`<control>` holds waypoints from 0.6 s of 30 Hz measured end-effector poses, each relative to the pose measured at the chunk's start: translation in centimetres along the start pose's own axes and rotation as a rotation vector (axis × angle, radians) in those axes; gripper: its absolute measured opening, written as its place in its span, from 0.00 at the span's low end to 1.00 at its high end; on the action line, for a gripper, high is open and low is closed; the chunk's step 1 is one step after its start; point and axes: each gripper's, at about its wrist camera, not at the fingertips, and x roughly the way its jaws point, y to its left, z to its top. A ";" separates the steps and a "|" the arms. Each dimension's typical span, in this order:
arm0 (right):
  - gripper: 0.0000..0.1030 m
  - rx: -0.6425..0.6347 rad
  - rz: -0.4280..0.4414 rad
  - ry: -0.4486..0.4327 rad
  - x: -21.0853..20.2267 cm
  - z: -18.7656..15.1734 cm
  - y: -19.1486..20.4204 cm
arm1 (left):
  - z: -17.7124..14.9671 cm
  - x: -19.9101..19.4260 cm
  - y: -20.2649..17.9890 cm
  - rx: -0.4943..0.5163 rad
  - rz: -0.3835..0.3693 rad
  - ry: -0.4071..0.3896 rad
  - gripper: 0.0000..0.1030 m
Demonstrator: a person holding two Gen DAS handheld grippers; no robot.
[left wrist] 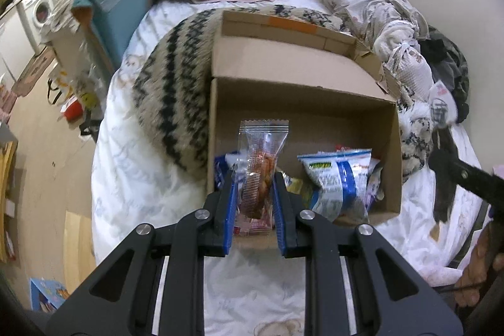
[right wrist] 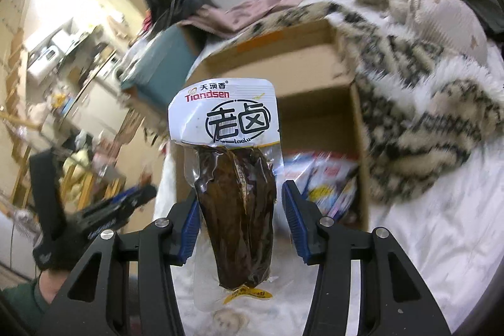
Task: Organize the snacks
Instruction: 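Carry the clear packet and sausage packet over the box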
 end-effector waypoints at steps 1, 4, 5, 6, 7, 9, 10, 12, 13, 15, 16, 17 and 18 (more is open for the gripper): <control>0.50 0.008 -0.014 -0.004 -0.2 0.3 -0.7 | 0.3 0.4 -0.2 0.009 0.000 0.003 0.17; 0.50 0.048 -0.057 -0.006 1.1 1.1 -2.7 | 1.0 1.8 -0.9 0.031 -0.005 0.011 0.17; 0.50 0.064 -0.068 -0.009 1.7 1.3 -3.5 | 1.1 2.2 -1.1 0.036 -0.007 0.016 0.17; 0.50 0.072 -0.078 -0.010 2.1 1.2 -3.9 | 1.1 2.6 -1.1 0.037 -0.010 0.020 0.17; 0.50 0.077 -0.094 -0.009 2.5 1.1 -4.2 | 1.0 3.2 -1.3 0.040 -0.013 0.027 0.17; 0.51 0.075 -0.140 0.005 3.7 0.8 -4.9 | 0.7 4.2 -1.5 0.047 -0.012 0.044 0.17; 0.51 0.067 -0.162 0.015 4.2 0.7 -5.1 | 0.5 4.8 -1.6 0.044 -0.014 0.056 0.17; 0.52 0.061 -0.178 0.023 4.9 0.5 -5.3 | 0.2 5.9 -1.6 0.037 -0.017 0.080 0.17; 0.52 0.062 -0.185 0.024 5.1 0.4 -5.4 | 0.2 6.5 -1.6 0.034 -0.015 0.092 0.18; 0.53 0.067 -0.196 0.020 5.3 0.3 -5.6 | 0.1 6.9 -1.4 0.022 -0.007 0.090 0.18; 0.53 0.066 -0.204 0.018 5.2 0.4 -5.8 | 0.1 6.9 -1.4 0.021 -0.004 0.088 0.18; 0.54 0.064 -0.213 0.015 5.2 0.4 -5.9 | 0.0 7.0 -1.4 0.020 -0.004 0.087 0.18; 0.54 0.059 -0.224 0.015 5.1 0.4 -5.9 | 0.0 7.0 -1.4 0.020 -0.005 0.086 0.18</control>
